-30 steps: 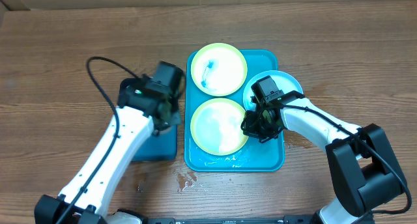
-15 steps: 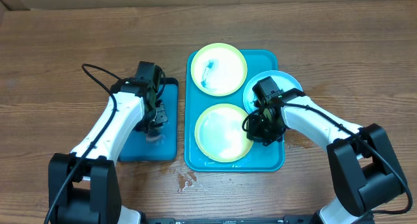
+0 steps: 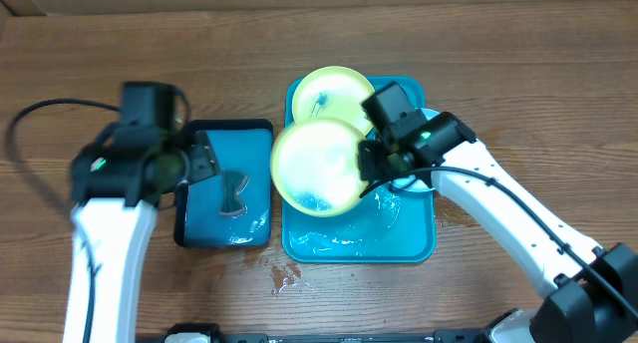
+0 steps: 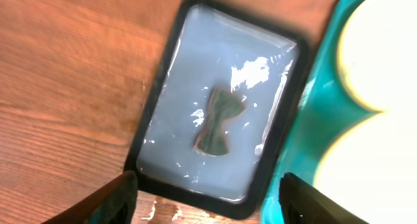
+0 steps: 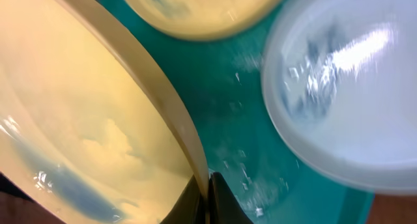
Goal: Clean dirty plates on tray and stack at the side
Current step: 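Grasp the lower yellow plate with the right gripper and lift it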
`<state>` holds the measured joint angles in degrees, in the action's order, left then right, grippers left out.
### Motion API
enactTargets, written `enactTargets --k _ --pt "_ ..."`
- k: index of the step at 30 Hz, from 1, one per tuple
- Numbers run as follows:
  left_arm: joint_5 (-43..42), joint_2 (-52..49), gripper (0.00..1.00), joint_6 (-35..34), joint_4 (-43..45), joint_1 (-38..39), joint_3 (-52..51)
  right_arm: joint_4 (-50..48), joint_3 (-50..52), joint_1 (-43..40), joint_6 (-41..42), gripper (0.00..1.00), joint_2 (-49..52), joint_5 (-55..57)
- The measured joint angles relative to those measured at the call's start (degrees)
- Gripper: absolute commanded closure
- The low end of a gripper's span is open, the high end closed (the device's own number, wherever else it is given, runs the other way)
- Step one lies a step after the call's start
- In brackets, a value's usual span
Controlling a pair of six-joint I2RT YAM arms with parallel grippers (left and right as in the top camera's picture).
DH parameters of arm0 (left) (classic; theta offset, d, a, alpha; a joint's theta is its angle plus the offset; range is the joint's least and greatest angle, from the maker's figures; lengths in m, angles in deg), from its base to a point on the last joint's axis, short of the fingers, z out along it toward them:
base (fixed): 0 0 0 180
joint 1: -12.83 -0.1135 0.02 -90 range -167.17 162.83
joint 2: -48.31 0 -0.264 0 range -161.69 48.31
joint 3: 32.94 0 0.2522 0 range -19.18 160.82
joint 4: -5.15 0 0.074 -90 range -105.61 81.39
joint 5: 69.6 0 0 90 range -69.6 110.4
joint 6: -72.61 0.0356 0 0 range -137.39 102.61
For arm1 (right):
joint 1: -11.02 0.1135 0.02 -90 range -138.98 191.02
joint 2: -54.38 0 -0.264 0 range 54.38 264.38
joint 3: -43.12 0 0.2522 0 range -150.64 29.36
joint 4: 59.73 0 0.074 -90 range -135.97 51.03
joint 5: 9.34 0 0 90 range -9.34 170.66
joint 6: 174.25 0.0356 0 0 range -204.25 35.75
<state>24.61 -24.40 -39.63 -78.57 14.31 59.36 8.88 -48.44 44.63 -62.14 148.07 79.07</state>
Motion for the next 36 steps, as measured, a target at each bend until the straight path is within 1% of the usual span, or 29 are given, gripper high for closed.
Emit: enactTargets --k 3,6,7,12,15,23,30,36 --pt "-2.3 4.6 0.18 0.2 -0.8 -0.5 3.7 -8.0 -1.5 3.8 -1.7 0.96 0.0 1.8" --pt "-4.8 8.5 0.06 0.2 -0.8 -0.5 6.1 -15.0 -1.6 8.3 -2.9 0.96 0.1 3.5" --pt "-5.5 9.7 0.0 0.3 -0.8 -0.5 6.6 -17.1 -1.6 10.2 -3.3 0.96 0.2 4.5" --pt "-7.3 14.8 0.0 0.3 -1.8 -0.5 7.5 -25.0 -1.6 18.5 -4.1 0.96 3.0 12.4" --pt "-7.6 16.5 0.0 0.3 -3.0 -0.5 7.5 -27.2 -1.6 22.1 -4.3 0.96 5.4 17.6" --pt "-7.7 16.4 0.0 0.3 -5.9 -0.5 7.5 -27.9 -1.6 27.2 -4.9 0.96 6.3 30.8" --pt "-7.7 15.9 0.0 0.3 -6.0 -0.5 7.5 -26.9 -1.6 33.2 -10.4 0.96 6.3 41.6" --pt "-7.7 15.1 0.0 0.3 -6.0 -0.5 7.5 -26.8 -1.6 37.4 -12.4 0.96 6.3 51.8"
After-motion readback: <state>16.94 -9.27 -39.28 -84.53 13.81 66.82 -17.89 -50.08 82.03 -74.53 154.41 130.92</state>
